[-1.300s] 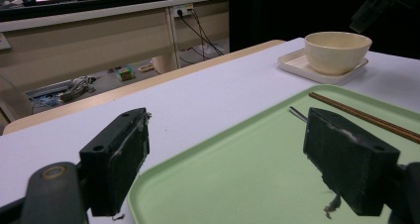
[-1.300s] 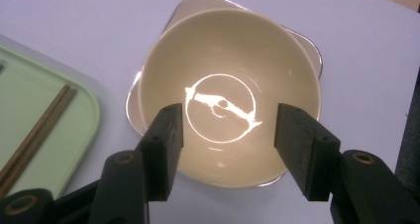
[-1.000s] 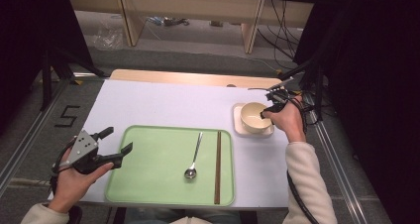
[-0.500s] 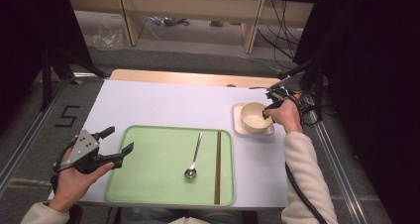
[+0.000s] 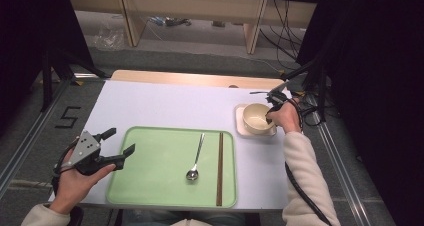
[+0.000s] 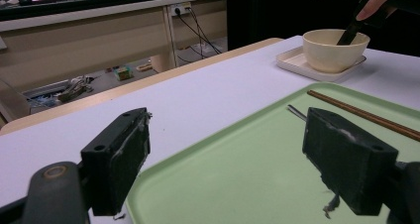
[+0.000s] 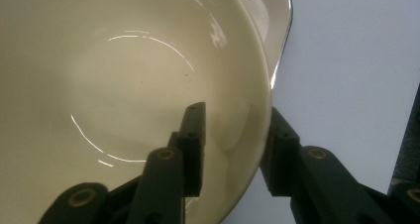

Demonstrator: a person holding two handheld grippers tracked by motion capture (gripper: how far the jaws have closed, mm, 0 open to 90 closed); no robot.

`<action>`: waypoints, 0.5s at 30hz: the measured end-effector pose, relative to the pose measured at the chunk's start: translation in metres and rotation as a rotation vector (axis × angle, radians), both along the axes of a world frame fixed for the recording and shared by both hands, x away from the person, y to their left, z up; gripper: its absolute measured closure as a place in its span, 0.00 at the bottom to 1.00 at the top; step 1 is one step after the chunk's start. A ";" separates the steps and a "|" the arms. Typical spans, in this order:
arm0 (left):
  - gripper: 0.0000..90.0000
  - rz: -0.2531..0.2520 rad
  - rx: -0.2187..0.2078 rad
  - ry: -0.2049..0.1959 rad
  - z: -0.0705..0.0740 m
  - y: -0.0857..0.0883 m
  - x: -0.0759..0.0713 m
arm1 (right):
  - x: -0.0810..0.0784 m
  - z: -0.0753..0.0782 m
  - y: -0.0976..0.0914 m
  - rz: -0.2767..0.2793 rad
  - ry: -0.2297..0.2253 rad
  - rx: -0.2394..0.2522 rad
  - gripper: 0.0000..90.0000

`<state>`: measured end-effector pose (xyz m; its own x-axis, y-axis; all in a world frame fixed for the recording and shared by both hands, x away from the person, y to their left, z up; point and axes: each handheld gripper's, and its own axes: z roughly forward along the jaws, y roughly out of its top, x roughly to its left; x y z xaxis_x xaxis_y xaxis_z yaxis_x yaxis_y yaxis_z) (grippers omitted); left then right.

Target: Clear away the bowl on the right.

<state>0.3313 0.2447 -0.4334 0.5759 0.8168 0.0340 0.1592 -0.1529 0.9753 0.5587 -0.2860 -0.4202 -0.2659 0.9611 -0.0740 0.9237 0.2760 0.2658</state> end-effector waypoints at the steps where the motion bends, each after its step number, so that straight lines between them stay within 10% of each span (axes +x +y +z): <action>1: 0.20 0.000 0.000 0.000 0.000 0.000 0.000 | 0.001 -0.001 0.000 -0.002 -0.002 -0.002 0.77; 15: 0.21 -0.004 -0.002 0.003 0.000 -0.001 0.000 | -0.002 0.020 0.013 -0.007 -0.076 0.015 0.96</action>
